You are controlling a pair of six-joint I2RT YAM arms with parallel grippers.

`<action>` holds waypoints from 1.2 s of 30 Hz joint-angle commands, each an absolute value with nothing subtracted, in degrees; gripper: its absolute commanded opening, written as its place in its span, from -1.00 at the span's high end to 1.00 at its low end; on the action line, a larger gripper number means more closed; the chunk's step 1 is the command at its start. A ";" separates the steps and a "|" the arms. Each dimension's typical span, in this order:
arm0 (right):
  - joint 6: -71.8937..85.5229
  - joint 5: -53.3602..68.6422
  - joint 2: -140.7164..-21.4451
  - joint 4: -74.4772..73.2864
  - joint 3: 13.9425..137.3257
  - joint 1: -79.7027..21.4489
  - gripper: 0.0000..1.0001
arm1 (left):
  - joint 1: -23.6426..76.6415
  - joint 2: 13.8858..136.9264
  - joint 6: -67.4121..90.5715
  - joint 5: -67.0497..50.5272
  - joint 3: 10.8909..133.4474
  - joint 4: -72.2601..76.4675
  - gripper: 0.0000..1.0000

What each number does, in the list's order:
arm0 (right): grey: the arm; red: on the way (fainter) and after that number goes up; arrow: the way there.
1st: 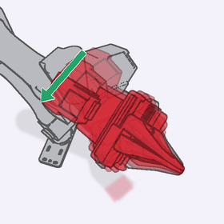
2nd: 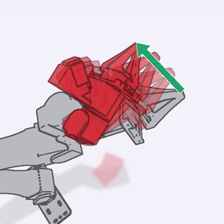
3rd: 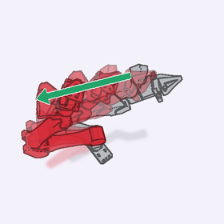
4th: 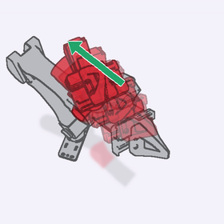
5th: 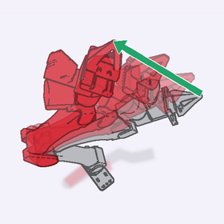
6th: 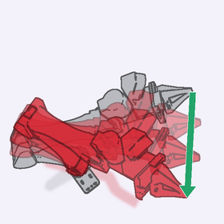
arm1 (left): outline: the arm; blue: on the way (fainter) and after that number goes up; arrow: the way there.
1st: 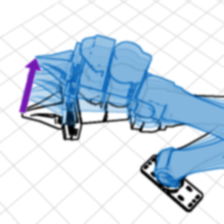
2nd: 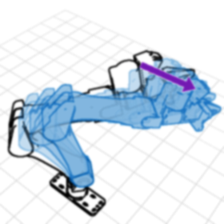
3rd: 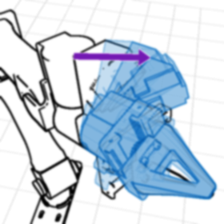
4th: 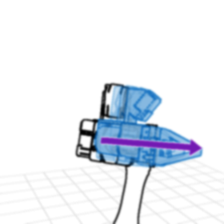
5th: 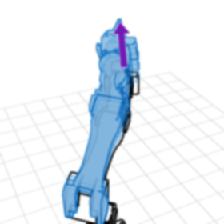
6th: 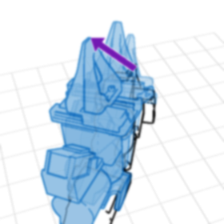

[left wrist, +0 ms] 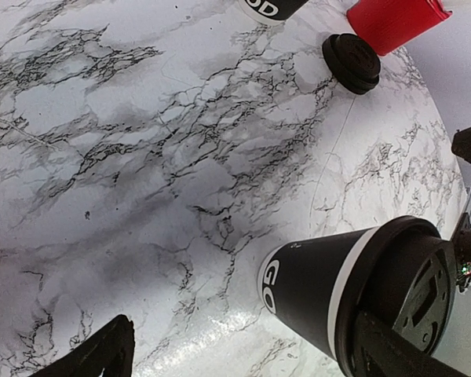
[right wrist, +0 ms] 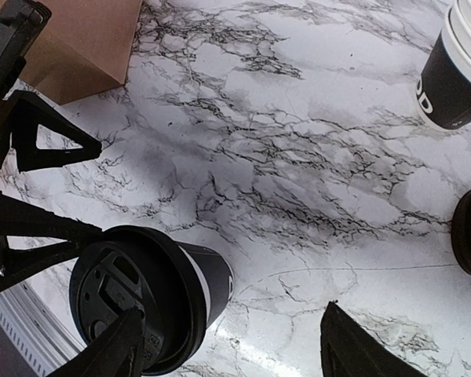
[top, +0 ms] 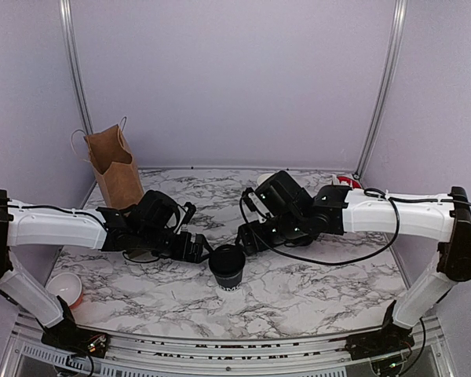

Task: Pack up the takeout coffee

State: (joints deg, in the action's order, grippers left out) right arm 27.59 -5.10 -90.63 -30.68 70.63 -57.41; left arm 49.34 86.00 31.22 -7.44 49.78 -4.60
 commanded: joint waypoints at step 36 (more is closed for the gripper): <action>28.83 -2.63 -91.75 -29.50 66.21 -55.68 -0.47 | 49.57 86.35 29.28 -9.59 51.18 -7.12 -0.96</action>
State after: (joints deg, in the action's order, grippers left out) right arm 29.04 -2.98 -90.26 -28.73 64.66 -55.64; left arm 49.34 86.21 30.39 -8.54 50.83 -5.32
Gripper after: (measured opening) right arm 0.736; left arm 0.978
